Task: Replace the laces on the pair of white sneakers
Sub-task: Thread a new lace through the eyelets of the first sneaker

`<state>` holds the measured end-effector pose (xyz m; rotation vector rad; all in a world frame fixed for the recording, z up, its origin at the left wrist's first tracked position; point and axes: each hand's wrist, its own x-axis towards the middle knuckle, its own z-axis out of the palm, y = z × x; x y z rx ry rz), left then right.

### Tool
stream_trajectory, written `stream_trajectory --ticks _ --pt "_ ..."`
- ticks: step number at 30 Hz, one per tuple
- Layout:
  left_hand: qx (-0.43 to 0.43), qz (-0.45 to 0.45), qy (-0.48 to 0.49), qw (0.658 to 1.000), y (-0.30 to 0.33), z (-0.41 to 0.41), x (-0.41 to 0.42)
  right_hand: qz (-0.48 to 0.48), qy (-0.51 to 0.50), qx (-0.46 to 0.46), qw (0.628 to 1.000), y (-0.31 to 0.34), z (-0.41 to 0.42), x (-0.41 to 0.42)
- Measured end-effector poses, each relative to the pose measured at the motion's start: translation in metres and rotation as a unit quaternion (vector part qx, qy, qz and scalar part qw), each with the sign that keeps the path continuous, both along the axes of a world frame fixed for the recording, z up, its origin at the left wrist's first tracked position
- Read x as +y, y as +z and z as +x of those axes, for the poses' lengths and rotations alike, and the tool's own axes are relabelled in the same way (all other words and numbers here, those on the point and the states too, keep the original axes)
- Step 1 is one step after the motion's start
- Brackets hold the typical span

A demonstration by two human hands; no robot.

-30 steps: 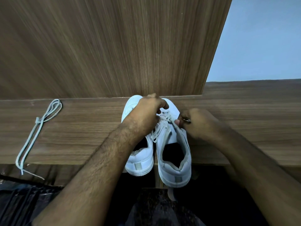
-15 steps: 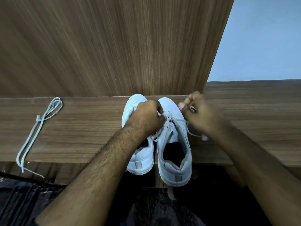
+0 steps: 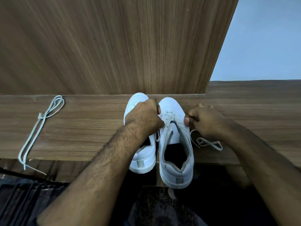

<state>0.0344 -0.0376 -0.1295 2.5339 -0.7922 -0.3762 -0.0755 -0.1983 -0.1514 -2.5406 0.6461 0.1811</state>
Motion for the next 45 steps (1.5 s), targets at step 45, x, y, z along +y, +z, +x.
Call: stream_trajectory --ticks 45 --pt "0.315 -0.264 -0.190 0.892 0.014 -0.042 -0.016 0.625 -0.165 -0.447 0.619 0.041 0.001 0.011"
